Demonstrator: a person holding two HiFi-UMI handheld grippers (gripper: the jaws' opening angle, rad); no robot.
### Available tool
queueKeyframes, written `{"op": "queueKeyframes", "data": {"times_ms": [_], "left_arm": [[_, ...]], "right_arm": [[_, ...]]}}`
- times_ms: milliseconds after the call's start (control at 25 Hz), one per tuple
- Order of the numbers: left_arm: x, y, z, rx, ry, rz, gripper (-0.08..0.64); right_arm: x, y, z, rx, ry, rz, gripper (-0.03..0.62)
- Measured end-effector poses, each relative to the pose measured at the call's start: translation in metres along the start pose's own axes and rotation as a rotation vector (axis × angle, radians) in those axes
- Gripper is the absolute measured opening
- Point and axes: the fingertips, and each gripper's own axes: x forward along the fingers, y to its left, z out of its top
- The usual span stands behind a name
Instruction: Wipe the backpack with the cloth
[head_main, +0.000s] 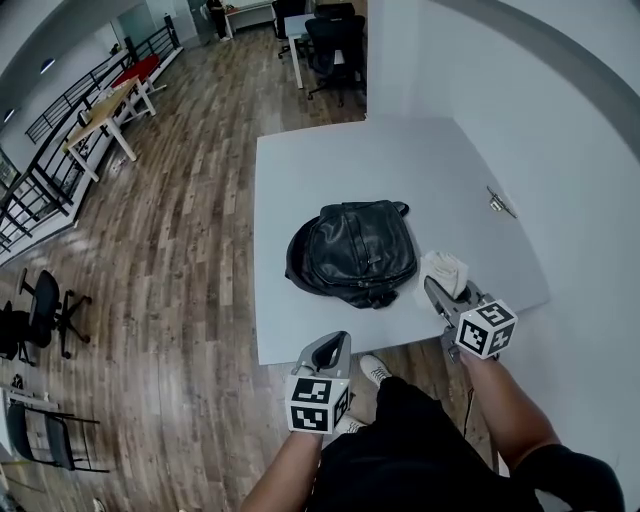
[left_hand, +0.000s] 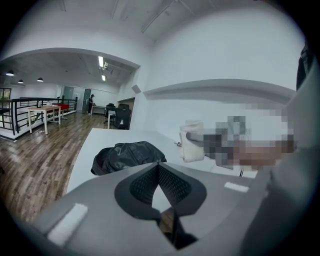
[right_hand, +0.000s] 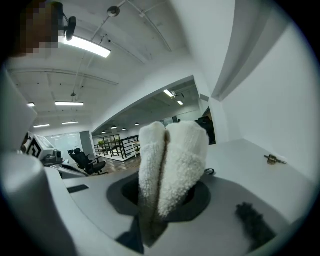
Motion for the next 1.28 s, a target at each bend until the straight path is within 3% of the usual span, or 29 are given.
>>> {"op": "queueKeyframes", "data": {"times_ms": [240,360,480,760,1000,1280], "left_arm": [[-0.022,-0.016,0.008,-0.024,-0.052,-0.012,0.008],[-0.024,-0.028,0.001,-0.06,-0.04,-0.023,0.008],[-0.027,-0.05,-0.005,-0.048,-0.037,-0.019,0.008],[-0.055,-0.086,0.009,-0.052,-0.104,0.047,0.008],[-0.067,-0.107,0.022,-0.046,-0.162,0.118,0.008],[-0.065,-0.125,0.01,0.001,-0.115,0.068,0.008]], "right_arm": [[-0.023,0.034,-0.013,0.014,0.024,0.089,0.084],[-0.03,0.049,-0.014,0.006,0.027,0.137,0.084],[-0.049,0.06,-0.013,0.013,0.03,0.18,0.084],[-0.113,0.07,0.0,0.01,-0.006,0.266,0.084],[-0.151,0.067,-0.017,0.048,-0.015,0.304,0.084],[-0.17,0.084,-0.023,0.052,-0.011,0.297,0.084]]}}
